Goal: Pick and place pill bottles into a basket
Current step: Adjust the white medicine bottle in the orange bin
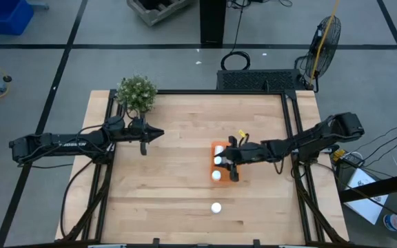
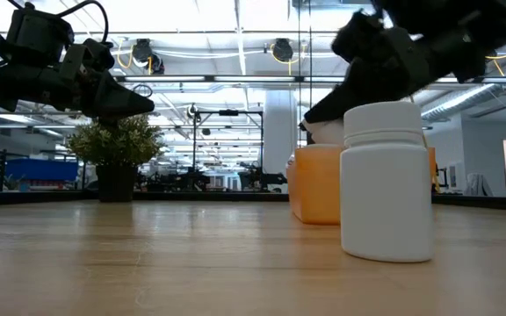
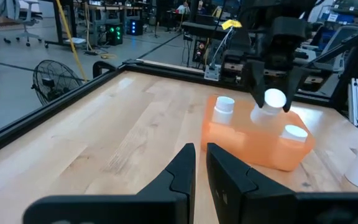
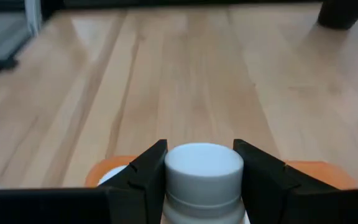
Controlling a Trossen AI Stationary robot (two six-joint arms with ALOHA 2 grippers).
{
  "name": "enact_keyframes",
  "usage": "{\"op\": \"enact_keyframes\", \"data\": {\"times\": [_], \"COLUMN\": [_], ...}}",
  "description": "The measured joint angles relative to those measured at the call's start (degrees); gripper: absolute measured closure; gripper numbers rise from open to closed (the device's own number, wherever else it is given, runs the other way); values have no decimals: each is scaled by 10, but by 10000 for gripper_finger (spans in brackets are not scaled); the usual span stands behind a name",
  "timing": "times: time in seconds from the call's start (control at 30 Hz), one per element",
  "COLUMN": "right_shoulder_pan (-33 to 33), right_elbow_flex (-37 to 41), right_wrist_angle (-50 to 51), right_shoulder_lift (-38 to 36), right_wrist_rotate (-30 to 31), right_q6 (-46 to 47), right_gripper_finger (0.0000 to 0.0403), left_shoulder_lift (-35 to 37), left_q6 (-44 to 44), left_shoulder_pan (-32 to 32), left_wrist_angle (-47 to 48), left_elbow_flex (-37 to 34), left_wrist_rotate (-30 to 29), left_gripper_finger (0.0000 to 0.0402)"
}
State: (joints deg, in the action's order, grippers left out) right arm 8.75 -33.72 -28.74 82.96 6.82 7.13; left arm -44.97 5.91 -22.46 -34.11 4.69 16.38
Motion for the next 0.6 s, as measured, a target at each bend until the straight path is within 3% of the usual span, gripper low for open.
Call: {"op": "enact_keyframes", "data": {"times": [0.37,0.6], "right_shoulder_pan": [0,11], "right_elbow_flex": [99,109], "right_wrist_angle": [-172,-185], "right_shoulder_lift": [5,6], "right_wrist_rotate": [22,26], "right_q6": [12,22], "right_gripper_finger": [253,249], "left_shoulder_lift": [0,0], "left_q6": [2,2], "left_shoulder_pan": [0,0], "left_wrist_angle": [-2,-1], "left_elbow_flex": [0,0], "left_wrist_rotate": [-1,-4], "left_gripper_finger": [357,357]}}
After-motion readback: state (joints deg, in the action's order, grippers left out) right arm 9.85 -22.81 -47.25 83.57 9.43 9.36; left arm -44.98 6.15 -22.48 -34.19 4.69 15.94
